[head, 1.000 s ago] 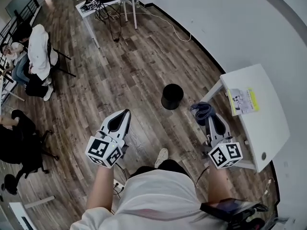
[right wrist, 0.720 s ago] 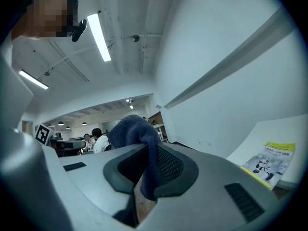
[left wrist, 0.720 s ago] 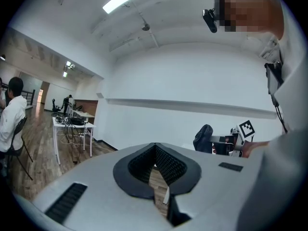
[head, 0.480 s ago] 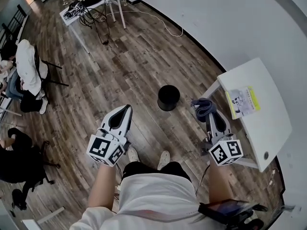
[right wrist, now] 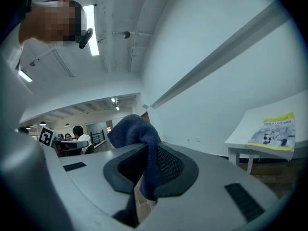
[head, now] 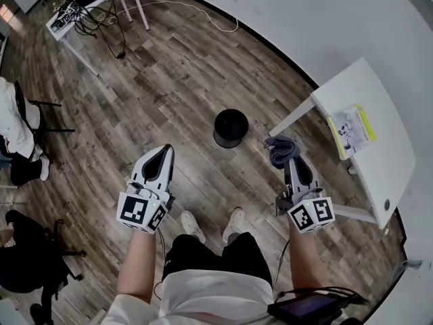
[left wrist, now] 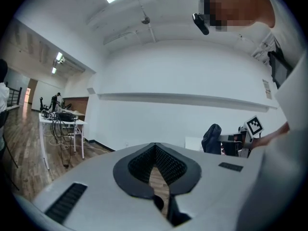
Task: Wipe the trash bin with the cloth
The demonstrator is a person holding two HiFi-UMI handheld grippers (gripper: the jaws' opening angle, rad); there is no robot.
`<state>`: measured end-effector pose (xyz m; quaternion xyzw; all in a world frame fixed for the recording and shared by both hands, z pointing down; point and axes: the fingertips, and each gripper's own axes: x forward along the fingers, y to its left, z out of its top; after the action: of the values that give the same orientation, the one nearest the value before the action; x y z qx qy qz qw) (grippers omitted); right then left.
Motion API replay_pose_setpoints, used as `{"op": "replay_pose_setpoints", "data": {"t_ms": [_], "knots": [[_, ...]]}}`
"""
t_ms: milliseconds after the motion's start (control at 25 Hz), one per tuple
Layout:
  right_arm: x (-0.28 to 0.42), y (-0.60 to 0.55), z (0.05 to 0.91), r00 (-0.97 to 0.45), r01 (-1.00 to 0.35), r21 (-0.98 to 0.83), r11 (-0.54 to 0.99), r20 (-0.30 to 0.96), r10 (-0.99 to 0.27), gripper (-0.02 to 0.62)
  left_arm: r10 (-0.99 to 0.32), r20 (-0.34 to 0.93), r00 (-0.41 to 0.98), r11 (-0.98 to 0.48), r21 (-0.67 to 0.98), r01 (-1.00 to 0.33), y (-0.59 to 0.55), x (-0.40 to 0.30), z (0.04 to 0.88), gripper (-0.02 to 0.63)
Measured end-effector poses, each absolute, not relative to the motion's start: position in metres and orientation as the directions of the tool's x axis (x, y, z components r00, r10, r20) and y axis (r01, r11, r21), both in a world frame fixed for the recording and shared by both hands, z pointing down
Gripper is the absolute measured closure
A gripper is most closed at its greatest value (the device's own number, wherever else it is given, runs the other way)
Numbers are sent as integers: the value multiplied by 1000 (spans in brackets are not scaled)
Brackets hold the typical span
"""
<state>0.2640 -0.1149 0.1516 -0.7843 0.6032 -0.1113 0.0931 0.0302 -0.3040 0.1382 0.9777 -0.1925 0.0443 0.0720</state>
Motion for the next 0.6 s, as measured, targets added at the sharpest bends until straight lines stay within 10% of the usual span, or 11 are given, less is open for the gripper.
{"op": "replay_pose_setpoints", "data": {"t_ms": [600], "knots": [[277, -150, 441, 179, -930, -297, -217, 148, -973, 551, -347, 166, 923, -919, 139, -370, -319, 34, 420, 598]]}}
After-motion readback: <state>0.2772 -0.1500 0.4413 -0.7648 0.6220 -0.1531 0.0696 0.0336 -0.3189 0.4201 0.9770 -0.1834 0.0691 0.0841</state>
